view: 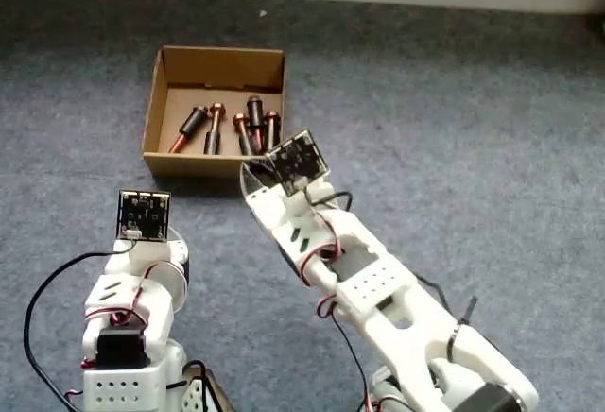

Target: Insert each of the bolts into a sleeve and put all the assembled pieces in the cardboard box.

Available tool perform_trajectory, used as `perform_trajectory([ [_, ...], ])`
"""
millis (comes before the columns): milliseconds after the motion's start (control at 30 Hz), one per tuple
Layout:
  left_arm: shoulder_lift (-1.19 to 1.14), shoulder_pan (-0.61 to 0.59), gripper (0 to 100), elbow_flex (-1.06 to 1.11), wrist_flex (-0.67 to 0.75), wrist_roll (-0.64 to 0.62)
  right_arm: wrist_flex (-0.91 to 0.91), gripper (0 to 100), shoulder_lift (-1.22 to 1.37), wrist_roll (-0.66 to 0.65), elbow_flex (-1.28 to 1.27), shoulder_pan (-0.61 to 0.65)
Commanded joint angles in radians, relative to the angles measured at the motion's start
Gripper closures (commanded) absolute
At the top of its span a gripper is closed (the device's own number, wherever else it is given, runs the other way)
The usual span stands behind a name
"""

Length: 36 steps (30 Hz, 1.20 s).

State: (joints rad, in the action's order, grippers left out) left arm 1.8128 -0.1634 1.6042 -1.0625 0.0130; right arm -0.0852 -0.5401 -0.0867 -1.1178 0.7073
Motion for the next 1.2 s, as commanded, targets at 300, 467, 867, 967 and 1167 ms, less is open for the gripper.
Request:
perform_trajectory([
  [300,0.008,-0.002,99,-0.007,0.023,0.003,0.251,99.5,-0.483,-0.011,-0.326,-0.033],
  [467,0.008,-0.001,99,-0.005,0.023,0.003,0.335,99.5,-0.699,0.008,-0.472,-0.133],
  [867,0.008,-0.001,99,-0.002,0.015,0.003,0.785,99.5,-1.311,0.129,-0.664,-0.240],
  [967,0.008,-0.001,99,0.035,0.020,0.006,0.828,99.5,-1.274,0.130,-0.693,-0.239],
  [1167,0.007,-0.001,99,0.093,0.015,0.008,1.010,99.5,-1.265,0.123,-0.693,-0.240],
])
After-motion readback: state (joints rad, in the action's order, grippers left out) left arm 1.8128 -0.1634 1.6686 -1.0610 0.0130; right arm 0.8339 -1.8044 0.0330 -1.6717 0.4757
